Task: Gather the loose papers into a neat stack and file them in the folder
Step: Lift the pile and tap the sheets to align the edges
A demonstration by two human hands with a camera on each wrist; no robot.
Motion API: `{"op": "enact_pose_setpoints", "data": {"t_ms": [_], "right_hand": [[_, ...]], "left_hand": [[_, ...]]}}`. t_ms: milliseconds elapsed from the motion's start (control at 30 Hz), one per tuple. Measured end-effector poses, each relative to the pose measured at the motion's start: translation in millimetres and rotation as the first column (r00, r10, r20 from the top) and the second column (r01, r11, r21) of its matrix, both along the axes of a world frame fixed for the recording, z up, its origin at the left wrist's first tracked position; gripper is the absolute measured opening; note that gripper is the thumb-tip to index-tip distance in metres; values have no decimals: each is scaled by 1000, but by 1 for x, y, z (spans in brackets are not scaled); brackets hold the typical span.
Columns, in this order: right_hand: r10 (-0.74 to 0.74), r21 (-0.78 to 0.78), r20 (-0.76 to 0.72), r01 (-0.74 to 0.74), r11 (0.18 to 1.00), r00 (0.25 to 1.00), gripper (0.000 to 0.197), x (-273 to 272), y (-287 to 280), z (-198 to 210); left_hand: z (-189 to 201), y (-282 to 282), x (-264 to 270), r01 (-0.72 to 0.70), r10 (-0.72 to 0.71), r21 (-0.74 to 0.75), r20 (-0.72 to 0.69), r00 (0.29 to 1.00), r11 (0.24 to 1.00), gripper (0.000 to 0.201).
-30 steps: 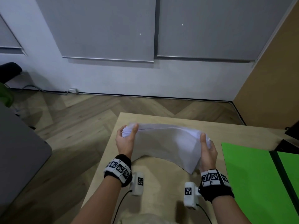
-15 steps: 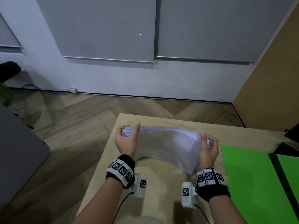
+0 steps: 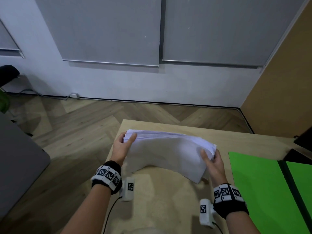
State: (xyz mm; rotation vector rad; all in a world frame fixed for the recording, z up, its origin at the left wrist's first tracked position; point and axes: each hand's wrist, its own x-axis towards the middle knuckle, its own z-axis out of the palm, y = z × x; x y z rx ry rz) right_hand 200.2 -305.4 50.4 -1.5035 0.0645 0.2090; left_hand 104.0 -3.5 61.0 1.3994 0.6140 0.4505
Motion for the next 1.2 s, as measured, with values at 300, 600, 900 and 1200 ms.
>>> {"op": "enact_pose_setpoints", "data": {"t_ms": [300, 600, 900, 1200], "right_hand": [[-68, -95, -144, 55, 994, 987, 29, 6, 3, -13], [-30, -225, -191, -14, 974, 981, 59, 0, -6, -28], [-21, -306, -374, -102, 946, 927, 53, -16, 21, -40], [-127, 159, -116, 145, 977, 985, 45, 10, 27, 15]], "left_hand": [[-6, -10, -10, 46, -46, 19, -48, 998, 999, 20], [-26, -5, -18, 144, -147, -47, -80, 986, 988, 67], [-39, -12, -15, 221, -221, -24, -196, 955, 975, 71], [-29, -13, -8, 170, -175, -47, -113, 978, 984, 45]]}}
